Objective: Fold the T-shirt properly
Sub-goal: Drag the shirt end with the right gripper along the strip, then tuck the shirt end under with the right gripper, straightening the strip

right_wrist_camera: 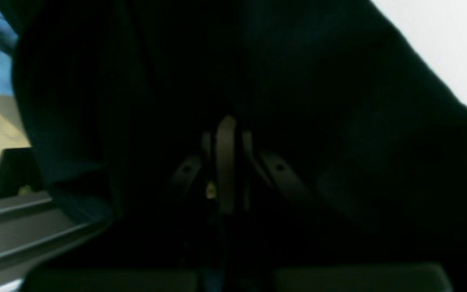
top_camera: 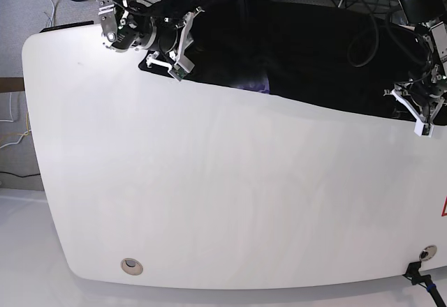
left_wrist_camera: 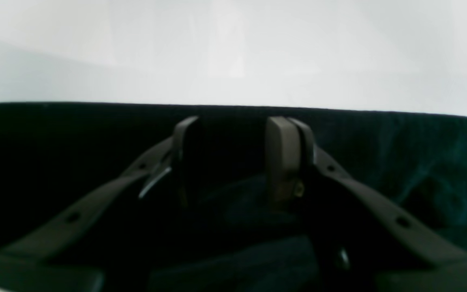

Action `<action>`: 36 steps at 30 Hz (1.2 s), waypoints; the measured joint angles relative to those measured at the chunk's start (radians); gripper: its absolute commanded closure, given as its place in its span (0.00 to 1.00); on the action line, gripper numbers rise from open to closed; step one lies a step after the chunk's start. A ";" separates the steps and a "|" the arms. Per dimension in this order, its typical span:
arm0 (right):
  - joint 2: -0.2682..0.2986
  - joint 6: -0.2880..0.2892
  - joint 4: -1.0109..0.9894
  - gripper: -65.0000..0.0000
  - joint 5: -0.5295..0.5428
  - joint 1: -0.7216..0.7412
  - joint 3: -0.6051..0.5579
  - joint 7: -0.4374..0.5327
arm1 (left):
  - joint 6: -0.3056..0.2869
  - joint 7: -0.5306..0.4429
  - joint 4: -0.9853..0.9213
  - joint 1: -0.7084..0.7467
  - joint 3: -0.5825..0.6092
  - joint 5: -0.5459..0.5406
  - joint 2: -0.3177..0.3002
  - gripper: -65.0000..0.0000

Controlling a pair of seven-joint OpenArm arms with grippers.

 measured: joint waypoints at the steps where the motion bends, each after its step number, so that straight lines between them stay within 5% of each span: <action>1: 0.007 0.013 -0.029 1.00 0.024 0.020 0.003 0.014 | 0.000 0.000 0.000 -0.001 0.000 0.000 0.000 0.63; 13: 0.094 0.037 -0.398 1.00 0.071 0.327 0.001 0.206 | 0.000 0.000 0.000 0.006 -0.001 -0.003 -0.003 0.63; 20: 0.089 0.002 -0.376 1.00 0.040 0.333 0.000 0.185 | 0.000 0.000 0.000 0.006 -0.001 0.000 -0.003 0.63; 24: 0.038 -0.029 -0.226 0.75 -0.043 0.321 0.005 0.021 | 0.000 -0.001 0.000 0.006 -0.001 0.000 -0.003 0.63; 30: -0.037 -0.037 -0.216 0.74 -0.072 0.378 -0.002 0.002 | 0.000 0.000 0.001 0.006 -0.001 0.000 -0.003 0.63; 36: -0.122 -0.065 -0.241 0.74 -0.282 0.370 0.000 0.034 | 0.000 0.000 0.002 0.006 -0.001 0.000 -0.003 0.63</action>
